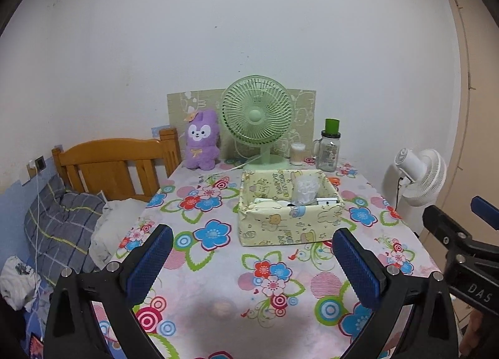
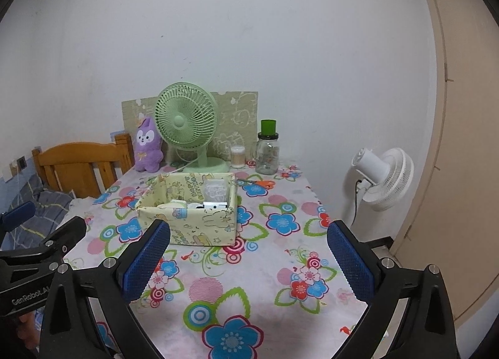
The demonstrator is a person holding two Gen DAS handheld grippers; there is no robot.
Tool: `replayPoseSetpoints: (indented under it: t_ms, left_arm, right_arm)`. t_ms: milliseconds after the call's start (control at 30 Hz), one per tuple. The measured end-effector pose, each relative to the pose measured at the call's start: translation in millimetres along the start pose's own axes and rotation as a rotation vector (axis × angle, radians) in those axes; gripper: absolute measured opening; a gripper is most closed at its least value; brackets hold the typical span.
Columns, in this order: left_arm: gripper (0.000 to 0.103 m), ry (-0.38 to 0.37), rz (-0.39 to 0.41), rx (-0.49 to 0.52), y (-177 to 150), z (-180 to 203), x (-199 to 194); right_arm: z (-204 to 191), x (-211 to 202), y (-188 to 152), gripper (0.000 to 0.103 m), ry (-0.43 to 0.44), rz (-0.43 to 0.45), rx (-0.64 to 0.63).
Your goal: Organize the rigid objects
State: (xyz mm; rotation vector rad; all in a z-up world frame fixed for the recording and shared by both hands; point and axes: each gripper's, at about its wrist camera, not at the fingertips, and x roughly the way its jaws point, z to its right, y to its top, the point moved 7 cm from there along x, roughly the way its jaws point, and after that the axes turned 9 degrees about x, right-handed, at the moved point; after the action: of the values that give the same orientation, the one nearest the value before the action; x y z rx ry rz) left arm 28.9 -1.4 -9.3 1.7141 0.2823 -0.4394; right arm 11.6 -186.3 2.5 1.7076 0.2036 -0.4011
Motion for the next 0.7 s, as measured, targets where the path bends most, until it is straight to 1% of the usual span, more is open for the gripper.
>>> replayPoseSetpoints:
  t_ms: [167, 367, 700]
  left_arm:
    - [0.103, -0.005, 0.008, 0.007, 0.3, 4.5, 2.2]
    - [0.103, -0.009, 0.004, -0.011, -2.0, 4.5, 4.5]
    - [0.103, -0.010, -0.035, -0.011, -11.6, 6.0, 16.1]
  right_arm:
    - [0.7, -0.5, -2.3, 0.102, 0.001, 0.015, 0.013]
    - [1.4, 2.3, -4.4, 0.102, -0.015, 0.021, 0.010]
    - [3.6, 15.8, -16.8, 0.103, -0.033, -0.032, 0.022]
